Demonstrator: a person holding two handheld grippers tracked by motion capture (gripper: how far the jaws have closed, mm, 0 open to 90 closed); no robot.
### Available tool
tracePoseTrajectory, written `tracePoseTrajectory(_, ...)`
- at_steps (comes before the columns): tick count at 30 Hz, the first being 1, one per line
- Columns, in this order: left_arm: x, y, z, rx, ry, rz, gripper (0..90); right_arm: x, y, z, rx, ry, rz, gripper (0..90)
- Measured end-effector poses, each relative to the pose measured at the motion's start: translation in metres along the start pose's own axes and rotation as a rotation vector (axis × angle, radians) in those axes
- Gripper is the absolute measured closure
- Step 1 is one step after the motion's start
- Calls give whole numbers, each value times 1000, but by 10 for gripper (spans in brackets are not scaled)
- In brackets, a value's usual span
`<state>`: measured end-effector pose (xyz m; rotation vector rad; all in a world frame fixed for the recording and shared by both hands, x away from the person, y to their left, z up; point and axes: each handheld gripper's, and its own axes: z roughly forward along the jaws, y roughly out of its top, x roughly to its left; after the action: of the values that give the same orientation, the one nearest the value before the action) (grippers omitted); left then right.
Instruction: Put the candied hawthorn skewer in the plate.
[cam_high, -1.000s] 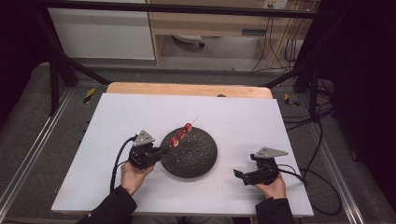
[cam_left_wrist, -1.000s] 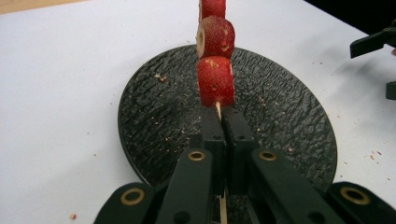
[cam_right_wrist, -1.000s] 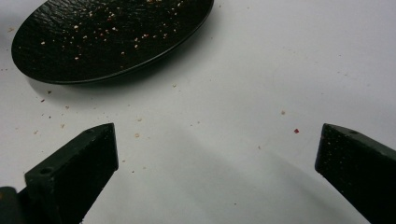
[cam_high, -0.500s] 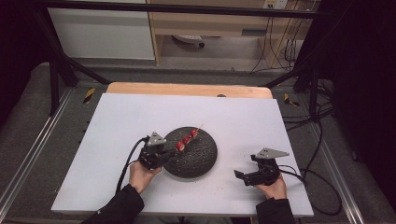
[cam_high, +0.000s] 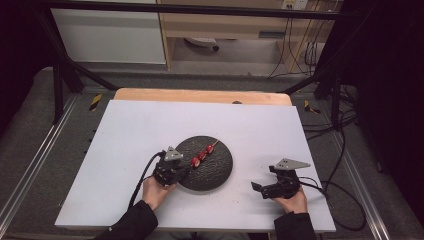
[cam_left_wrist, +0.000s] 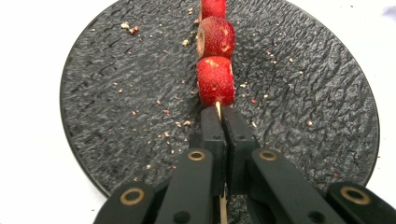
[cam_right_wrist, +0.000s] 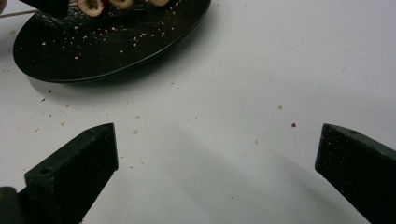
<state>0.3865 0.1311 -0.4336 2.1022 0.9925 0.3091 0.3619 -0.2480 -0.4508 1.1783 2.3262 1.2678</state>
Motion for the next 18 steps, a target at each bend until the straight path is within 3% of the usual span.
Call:
tracePoseTrajectory(12,0,-3,1,6,4,9,874,0,0,0,-3,-3,-3,3)
tracePoseTrajectory(18,2,-2,-8,12,11,43,674,-1,0,-1,-4,-3,-2,3)
